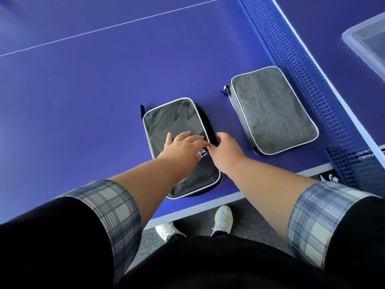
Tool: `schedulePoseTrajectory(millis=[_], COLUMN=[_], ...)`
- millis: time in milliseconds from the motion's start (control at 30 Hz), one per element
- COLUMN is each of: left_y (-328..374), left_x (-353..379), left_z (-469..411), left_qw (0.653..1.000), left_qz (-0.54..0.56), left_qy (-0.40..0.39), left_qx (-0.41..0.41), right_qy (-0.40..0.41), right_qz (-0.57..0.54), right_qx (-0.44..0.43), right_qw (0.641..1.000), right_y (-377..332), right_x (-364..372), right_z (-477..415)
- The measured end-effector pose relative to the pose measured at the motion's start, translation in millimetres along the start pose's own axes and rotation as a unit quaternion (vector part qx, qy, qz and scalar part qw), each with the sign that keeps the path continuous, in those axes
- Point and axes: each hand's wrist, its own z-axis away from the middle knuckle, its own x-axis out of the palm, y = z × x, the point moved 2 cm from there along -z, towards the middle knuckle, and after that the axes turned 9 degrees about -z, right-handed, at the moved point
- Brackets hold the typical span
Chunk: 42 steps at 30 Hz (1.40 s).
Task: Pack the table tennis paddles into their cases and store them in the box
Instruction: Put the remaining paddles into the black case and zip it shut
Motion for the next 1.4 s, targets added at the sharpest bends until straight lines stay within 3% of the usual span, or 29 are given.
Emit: schedulePoseTrajectory(millis=[333, 500, 567, 667, 733, 833, 933, 1000, 1067, 1267, 1400], left_y=[-27, -38, -41, -44, -47, -55, -57, -57, -55, -44, -40], left_x=[9, 14, 17, 22, 25, 26, 26, 28, 31, 36, 38], left_z=[7, 4, 3, 2, 2, -1, -8, -12, -12, -24, -28], left_qw=[0.997, 0.983, 0.980, 0.977, 0.969, 0.955, 0.947, 0.952, 0.955, 0.976, 0.986], left_qz=[-0.071, -0.150, -0.154, -0.170, -0.197, -0.226, -0.227, -0.214, -0.209, -0.171, -0.149], left_qy=[-0.020, -0.015, -0.026, -0.012, 0.013, 0.045, 0.043, 0.041, 0.047, 0.054, 0.043], left_qx=[0.019, 0.108, 0.124, 0.129, 0.147, 0.188, 0.222, 0.214, 0.206, 0.120, 0.062], right_qy=[-0.069, -0.070, -0.010, 0.158, 0.197, 0.155, 0.069, 0.005, -0.004, 0.137, 0.168], right_qz=[0.080, 0.081, 0.044, -0.046, -0.097, -0.109, -0.051, -0.014, -0.018, -0.103, -0.097], right_qx=[-0.046, -0.055, -0.047, -0.074, -0.082, -0.033, 0.047, 0.113, 0.150, 0.196, 0.182], right_qw=[0.993, 0.993, 0.998, 0.984, 0.972, 0.981, 0.995, 0.993, 0.989, 0.966, 0.964], right_y=[-38, -45, -40, -29, -21, -9, 1, 10, 15, 7, 14], right_x=[7, 6, 6, 11, 24, 60, 97, 118, 133, 148, 132], right_z=[-29, -35, -26, 11, 45, 95, 129, 142, 148, 124, 113])
